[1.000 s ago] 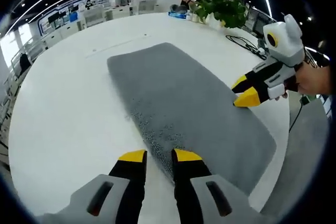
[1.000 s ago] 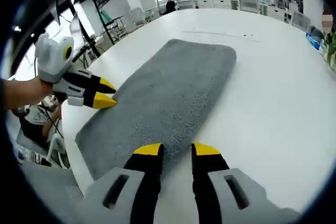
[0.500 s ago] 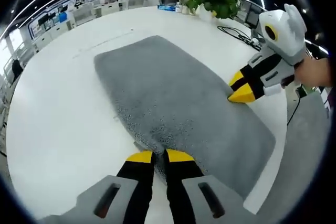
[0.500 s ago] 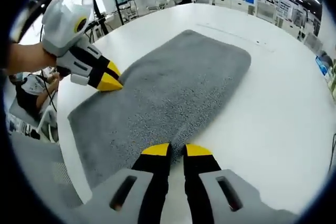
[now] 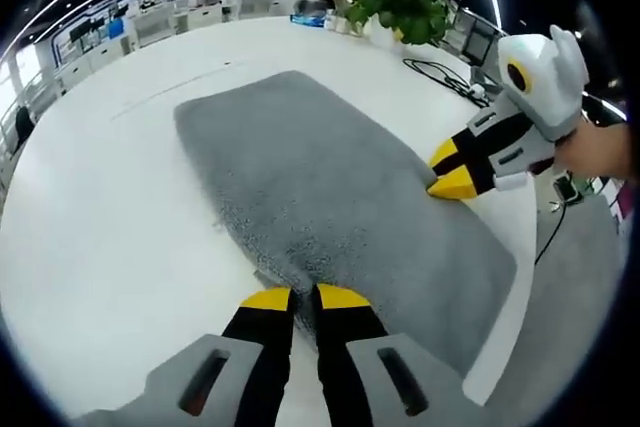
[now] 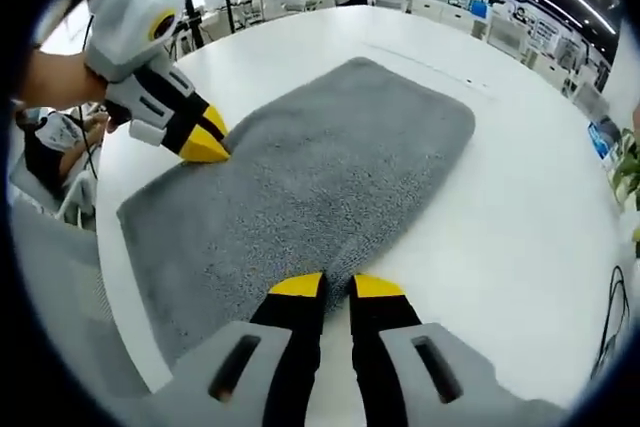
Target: Fold the towel on the table until its edges align and the towel forms a compact rectangular stack.
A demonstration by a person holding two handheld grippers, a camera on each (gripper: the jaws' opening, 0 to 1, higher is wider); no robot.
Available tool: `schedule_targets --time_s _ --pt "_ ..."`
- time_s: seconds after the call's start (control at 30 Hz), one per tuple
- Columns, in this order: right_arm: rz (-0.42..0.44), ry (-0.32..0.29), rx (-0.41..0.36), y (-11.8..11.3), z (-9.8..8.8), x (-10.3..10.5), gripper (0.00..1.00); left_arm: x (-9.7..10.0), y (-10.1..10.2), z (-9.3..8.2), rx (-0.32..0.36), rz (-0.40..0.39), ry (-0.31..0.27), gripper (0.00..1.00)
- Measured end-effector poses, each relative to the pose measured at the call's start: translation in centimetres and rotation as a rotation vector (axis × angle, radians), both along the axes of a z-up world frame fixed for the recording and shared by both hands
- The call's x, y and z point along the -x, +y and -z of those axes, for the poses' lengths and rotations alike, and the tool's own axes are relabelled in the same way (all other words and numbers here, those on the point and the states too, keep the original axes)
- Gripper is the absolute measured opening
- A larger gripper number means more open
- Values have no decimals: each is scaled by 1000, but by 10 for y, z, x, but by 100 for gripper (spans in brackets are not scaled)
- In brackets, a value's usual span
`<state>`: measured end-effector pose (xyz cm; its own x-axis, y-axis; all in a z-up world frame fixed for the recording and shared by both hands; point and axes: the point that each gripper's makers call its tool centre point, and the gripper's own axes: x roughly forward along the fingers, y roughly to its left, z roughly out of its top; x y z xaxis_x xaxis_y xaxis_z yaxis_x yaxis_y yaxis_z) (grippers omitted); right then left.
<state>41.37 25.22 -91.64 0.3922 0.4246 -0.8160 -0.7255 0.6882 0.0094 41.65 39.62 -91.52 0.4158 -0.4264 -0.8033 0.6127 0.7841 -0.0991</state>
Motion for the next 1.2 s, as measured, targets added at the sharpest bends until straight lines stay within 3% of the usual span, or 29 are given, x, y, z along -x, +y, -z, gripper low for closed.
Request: schedule_targets --time_s 0.3,0.53,0.77,0.93,1.2 --pt "-53 -17 60 -26 -1 -3 8 -4 -28 0 -8 24 19 8" --pt "-101 -49 75 -34 -2 -6 8 -7 -38 0 -24 26 31 8" --pt "-65 -20 58 -33 -4 -7 8 -8 -35 -1 -34 1 28 10" --pt "-58 -10 74 -32 -6 -8 10 -11 -30 -8 -64 17 -23 18" --pt "-23 -27 33 -30 -19 -10 14 -8 -19 -22 -61 15 -54 19"
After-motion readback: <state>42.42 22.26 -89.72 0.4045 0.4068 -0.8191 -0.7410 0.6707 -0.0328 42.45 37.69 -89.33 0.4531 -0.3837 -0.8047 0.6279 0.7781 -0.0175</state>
